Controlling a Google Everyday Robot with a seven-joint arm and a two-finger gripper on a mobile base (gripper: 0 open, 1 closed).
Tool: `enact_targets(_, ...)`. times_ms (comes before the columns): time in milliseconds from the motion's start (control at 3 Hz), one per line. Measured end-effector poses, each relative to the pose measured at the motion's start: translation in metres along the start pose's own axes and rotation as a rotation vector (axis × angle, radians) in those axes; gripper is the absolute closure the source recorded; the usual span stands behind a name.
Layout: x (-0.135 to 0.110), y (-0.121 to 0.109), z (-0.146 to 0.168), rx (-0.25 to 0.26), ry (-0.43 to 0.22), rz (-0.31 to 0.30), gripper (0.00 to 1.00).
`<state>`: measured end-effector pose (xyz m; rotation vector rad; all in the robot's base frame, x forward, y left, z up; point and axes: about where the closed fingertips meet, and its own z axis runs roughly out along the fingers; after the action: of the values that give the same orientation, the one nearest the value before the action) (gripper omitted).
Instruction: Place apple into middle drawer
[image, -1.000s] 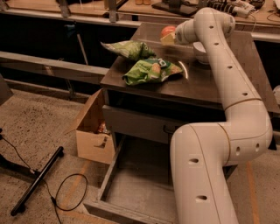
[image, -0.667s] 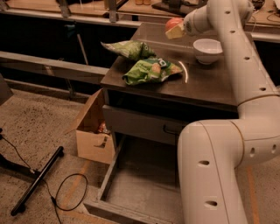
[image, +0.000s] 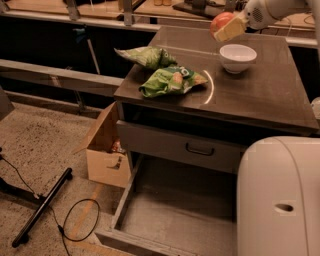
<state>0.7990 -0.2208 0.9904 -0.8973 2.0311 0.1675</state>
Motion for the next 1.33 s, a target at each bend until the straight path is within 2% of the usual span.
enact_targets(333, 0.022, 0.014, -0.066, -0.057, 0.025, -0.046, 1.00)
enact_targets(667, 0.032, 0.030, -0.137, -0.055, -0.005, -0.122, 1.00)
enact_targets(1000, 0.031, 0.051, -0.208, 0.023, -0.043, -0.248, 1.00)
enact_targets(1333, 0.037, 0.075, -0.250, 0.123, -0.030, -0.346, 1.00)
